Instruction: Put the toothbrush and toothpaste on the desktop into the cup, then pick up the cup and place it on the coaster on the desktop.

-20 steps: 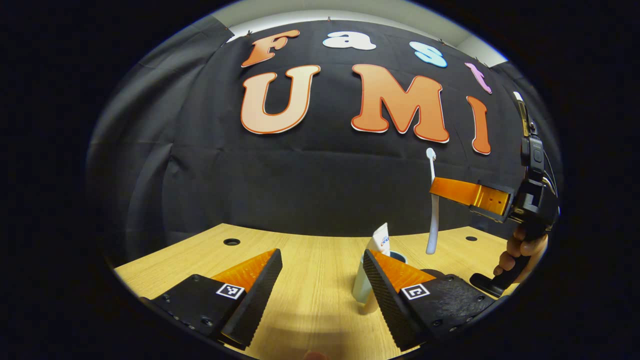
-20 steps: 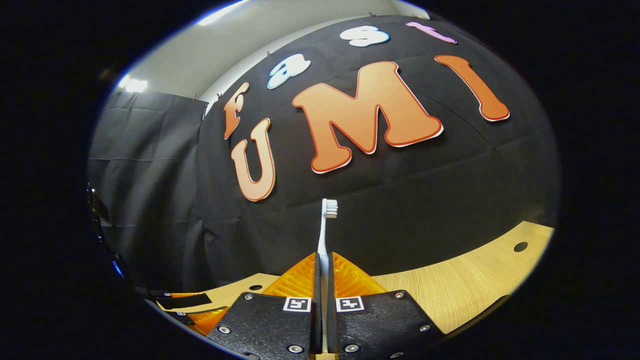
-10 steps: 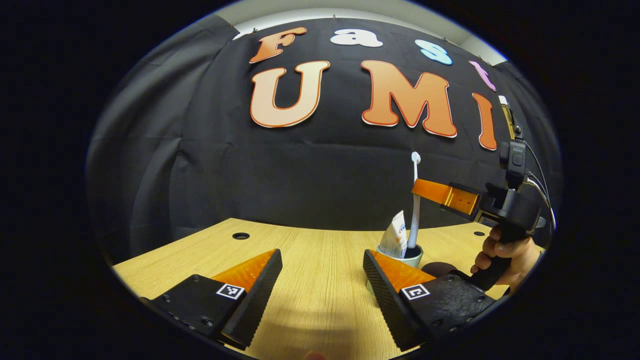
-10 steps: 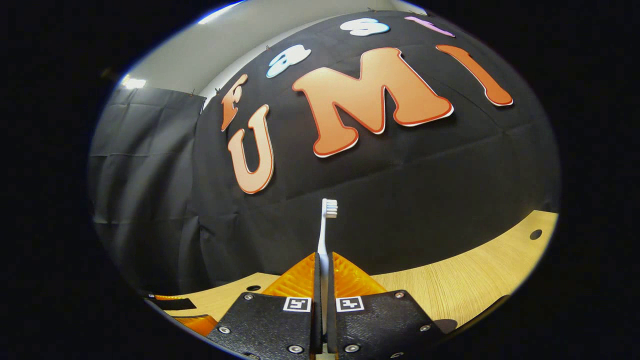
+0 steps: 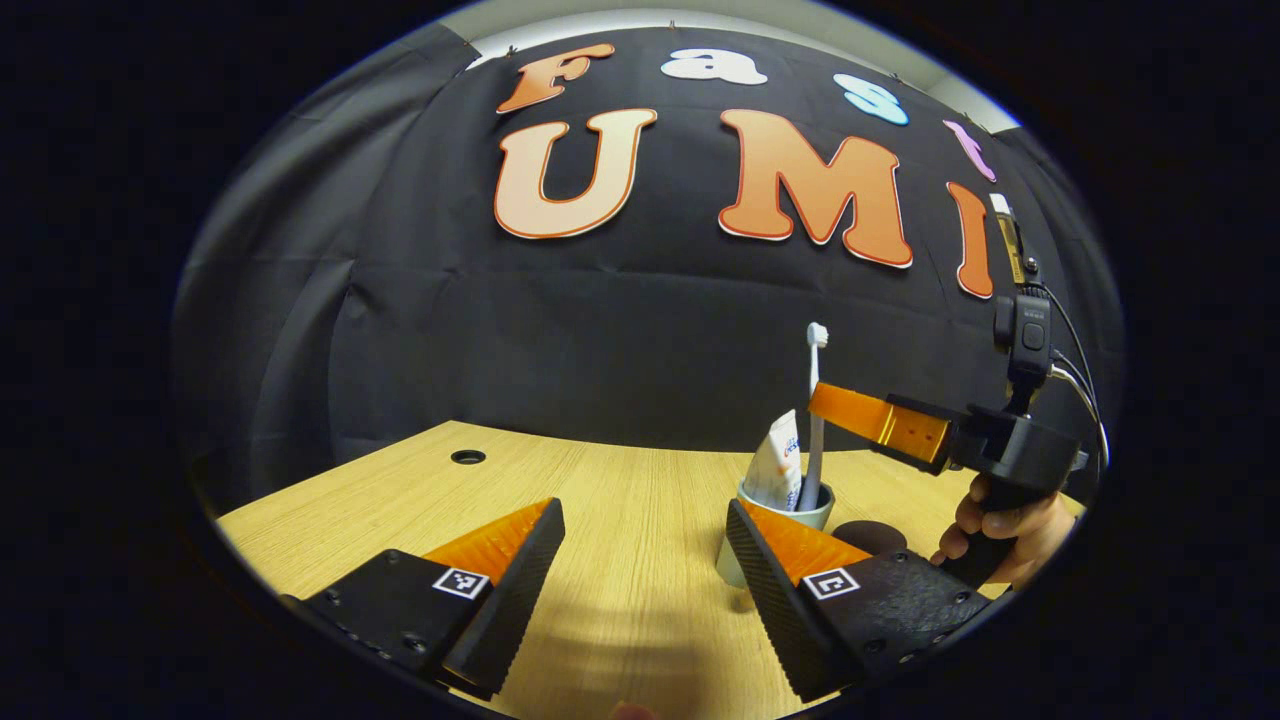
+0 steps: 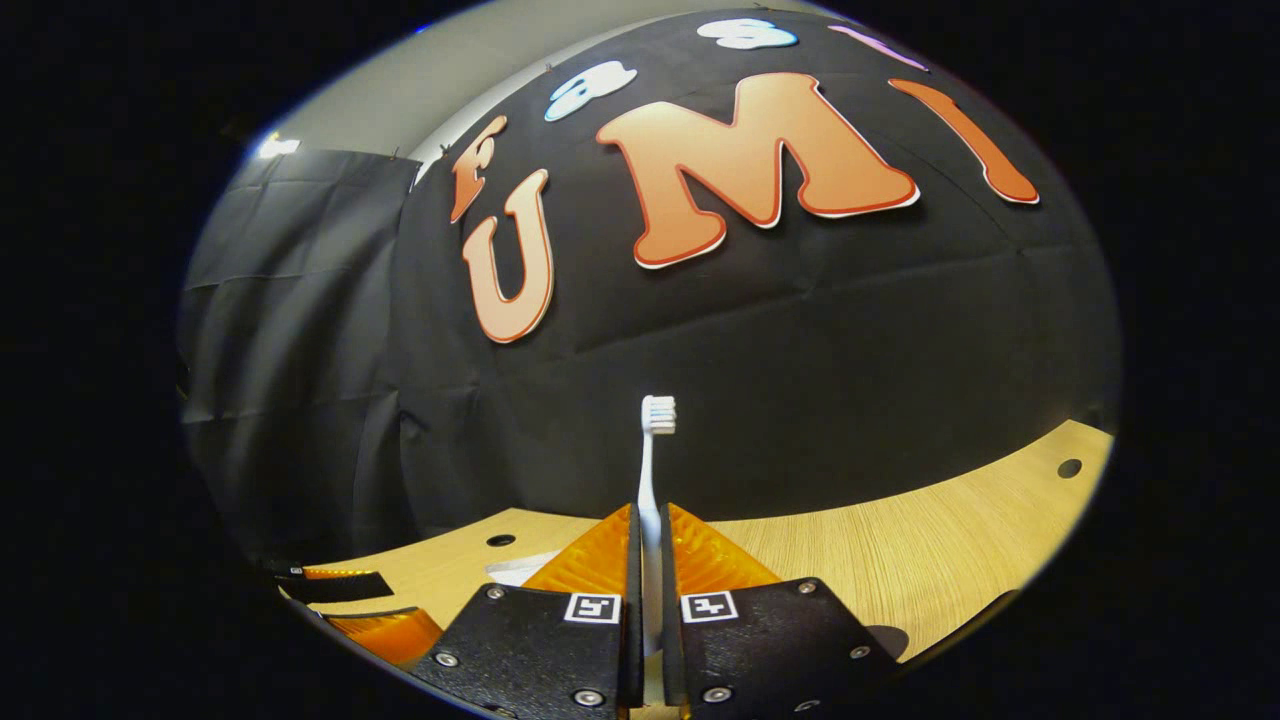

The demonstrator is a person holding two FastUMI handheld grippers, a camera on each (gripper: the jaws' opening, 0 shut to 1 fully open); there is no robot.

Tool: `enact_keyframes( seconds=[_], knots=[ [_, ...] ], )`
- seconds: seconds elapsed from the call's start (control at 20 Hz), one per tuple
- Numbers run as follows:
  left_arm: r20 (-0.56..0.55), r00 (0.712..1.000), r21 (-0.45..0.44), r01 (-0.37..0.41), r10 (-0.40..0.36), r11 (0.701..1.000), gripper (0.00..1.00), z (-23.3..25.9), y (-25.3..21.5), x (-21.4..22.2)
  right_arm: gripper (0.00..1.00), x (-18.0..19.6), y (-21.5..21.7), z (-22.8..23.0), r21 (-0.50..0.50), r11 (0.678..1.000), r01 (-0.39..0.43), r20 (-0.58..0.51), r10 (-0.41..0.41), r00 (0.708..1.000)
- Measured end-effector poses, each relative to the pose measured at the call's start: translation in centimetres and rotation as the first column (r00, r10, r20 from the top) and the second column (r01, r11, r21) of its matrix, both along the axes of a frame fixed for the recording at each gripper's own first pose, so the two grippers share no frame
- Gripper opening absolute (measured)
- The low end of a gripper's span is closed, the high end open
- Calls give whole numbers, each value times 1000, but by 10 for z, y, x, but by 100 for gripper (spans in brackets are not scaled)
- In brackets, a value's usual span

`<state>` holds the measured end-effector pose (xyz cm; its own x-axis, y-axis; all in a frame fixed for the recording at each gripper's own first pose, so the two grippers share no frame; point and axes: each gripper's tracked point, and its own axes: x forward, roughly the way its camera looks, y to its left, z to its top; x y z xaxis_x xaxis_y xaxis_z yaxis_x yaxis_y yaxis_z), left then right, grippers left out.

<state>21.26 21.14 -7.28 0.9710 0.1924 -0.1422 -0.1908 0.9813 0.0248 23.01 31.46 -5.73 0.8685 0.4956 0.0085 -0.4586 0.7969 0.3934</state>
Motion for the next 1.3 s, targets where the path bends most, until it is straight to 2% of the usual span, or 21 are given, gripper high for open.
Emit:
enact_keyframes(
  seconds=[0.2,0.35,0.45,0.55,0.6,0.65,0.7,0.85,1.0,1.1,1.2,1.3],
  knots=[
    [-3,1000,-6,18,-18,1000,98,8,-15,1,12,-12,-17,0,-20,1000,-16,-28,15,999],
    [-2,999,15,39,-39,999,98,19,-27,5,13,-20,-39,8,-28,1000,6,-13,-7,1000],
    [-24,997,44,75,-74,996,97,25,-36,13,22,-27,-51,9,-60,998,0,-23,-1,1000],
    [-51,992,64,121,-118,991,97,30,-46,21,36,-40,-65,16,-95,995,-11,-19,10,1000],
    [-66,989,64,138,-134,988,97,33,-50,23,52,-45,-75,22,-117,993,-3,-7,2,1000],
    [-81,985,64,156,-151,986,97,37,-55,26,53,-48,-86,28,-135,991,5,12,-3,1000],
    [-97,982,69,169,-162,983,97,43,-60,29,62,-53,-97,34,-146,989,15,29,-11,1000],
    [-148,968,105,218,-202,970,98,54,-75,37,78,-68,-122,50,-164,986,33,74,-21,997],
    [-245,944,97,252,-222,963,97,50,-84,46,89,-81,-151,60,-187,980,66,91,-50,995],
    [-321,918,84,273,-233,958,99,44,-87,53,93,-94,-164,66,-208,975,73,115,-50,992],
    [-393,886,62,294,-247,954,99,39,-88,61,95,-106,-178,69,-236,968,81,134,-50,990],
    [-485,836,41,314,-256,948,99,24,-87,63,95,-114,-194,63,-266,959,98,120,-68,991]
  ],
)
